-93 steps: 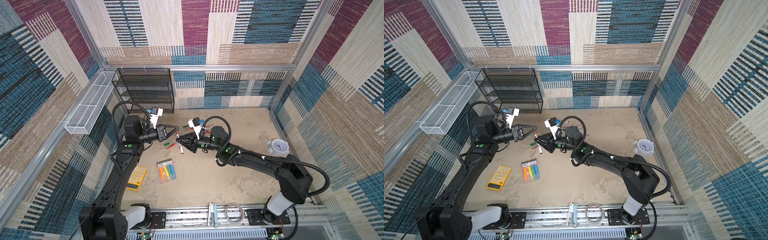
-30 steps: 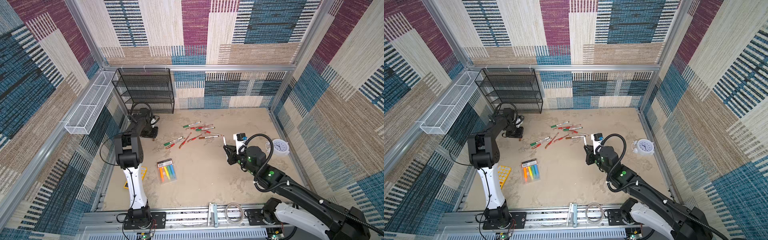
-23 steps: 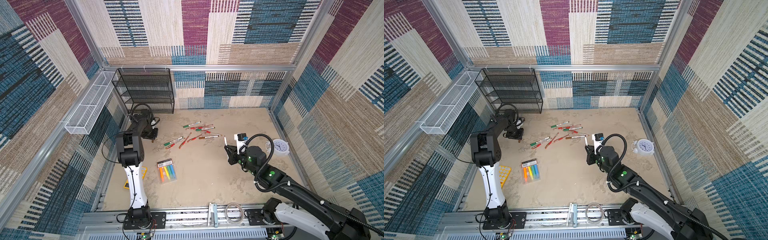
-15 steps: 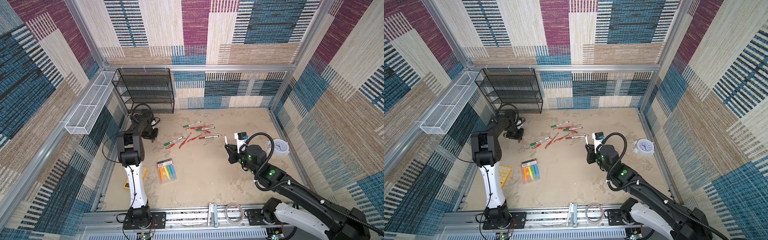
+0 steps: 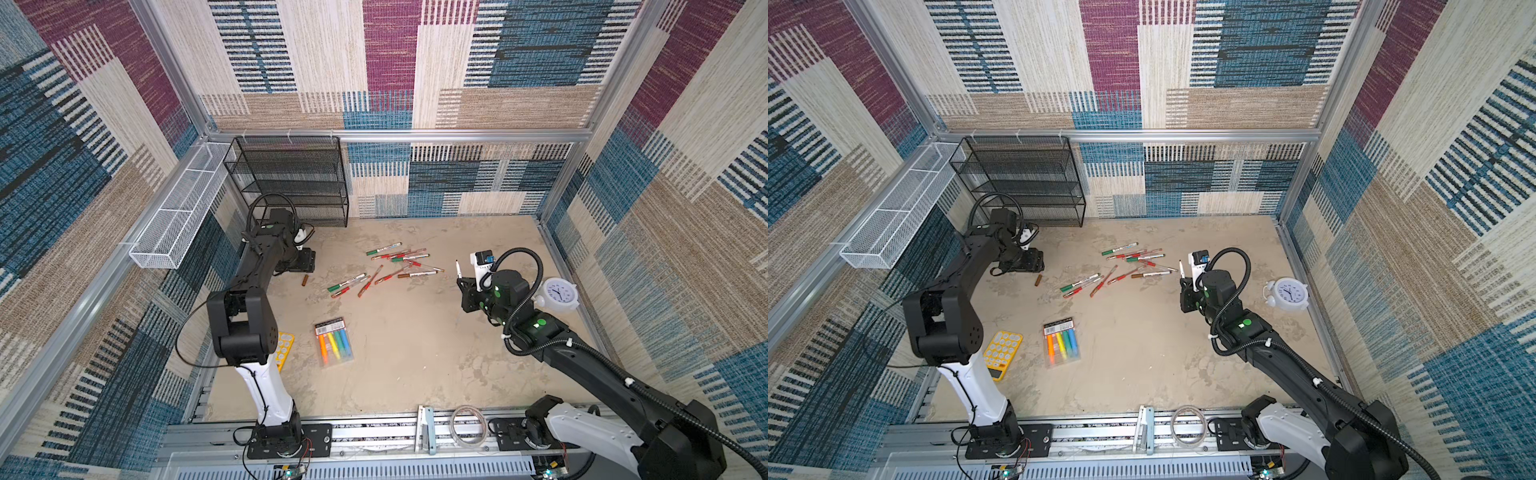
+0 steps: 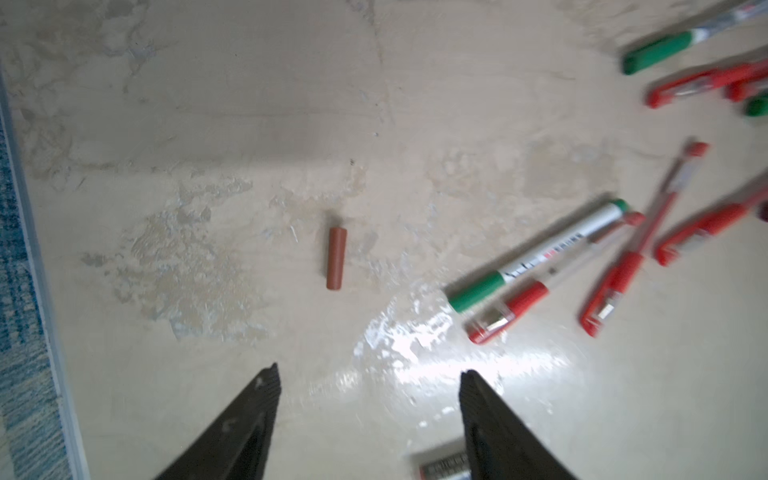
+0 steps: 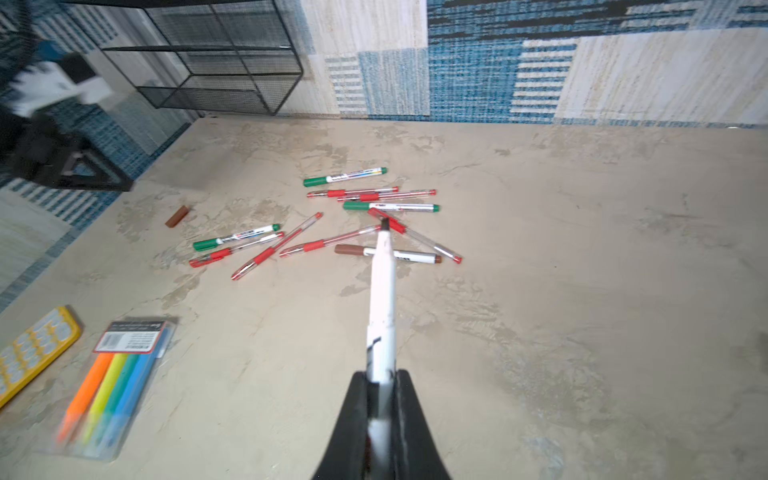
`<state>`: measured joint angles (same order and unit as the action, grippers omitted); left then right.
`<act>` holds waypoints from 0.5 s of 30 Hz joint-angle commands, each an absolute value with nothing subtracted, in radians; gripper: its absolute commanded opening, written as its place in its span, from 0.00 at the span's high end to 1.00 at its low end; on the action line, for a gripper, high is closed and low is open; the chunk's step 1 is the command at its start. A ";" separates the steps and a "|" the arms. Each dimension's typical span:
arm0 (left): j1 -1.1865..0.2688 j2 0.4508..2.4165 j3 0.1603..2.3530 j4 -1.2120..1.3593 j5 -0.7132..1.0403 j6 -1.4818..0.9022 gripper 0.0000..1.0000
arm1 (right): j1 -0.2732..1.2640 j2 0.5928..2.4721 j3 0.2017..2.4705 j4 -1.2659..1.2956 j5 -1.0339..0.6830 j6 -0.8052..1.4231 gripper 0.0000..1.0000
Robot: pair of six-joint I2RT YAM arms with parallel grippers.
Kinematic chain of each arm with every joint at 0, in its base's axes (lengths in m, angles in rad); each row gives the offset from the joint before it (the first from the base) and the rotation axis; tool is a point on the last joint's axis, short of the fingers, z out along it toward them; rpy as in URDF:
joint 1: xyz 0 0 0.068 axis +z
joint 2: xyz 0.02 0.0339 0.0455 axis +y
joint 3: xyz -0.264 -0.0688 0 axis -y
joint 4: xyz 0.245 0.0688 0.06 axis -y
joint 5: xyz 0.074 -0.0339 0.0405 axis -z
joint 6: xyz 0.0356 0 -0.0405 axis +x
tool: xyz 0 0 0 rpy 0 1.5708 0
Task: Open the pen caps
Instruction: 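Lower the brown cap onto the table and open the left gripper, then lower the uncapped marker onto the table and release with right gripper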
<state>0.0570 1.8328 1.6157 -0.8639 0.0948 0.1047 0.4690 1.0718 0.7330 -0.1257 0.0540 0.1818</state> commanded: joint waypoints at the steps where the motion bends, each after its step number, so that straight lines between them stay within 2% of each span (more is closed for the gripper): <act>1: 0.051 1.679 1.497 -0.780 0.183 0.083 0.12 | 0.407 1.123 0.759 -0.134 0.002 0.115 1.00; 3: 0.049 1.565 1.401 -0.726 0.213 0.082 0.01 | 0.365 1.167 0.767 -0.127 -0.011 0.080 1.00; 10: 0.048 1.139 1.053 -0.531 0.330 0.062 0.01 | 0.232 1.365 0.831 -0.089 -0.055 -0.009 1.00; 15: 0.061 1.015 0.943 -0.501 0.427 0.059 0.01 | 0.163 1.547 0.936 -0.093 -0.099 -0.066 1.00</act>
<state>0.0528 1.0416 0.9768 -0.5713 0.3382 0.0769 0.1864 1.4853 0.8867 -0.1127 -0.0601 -0.0101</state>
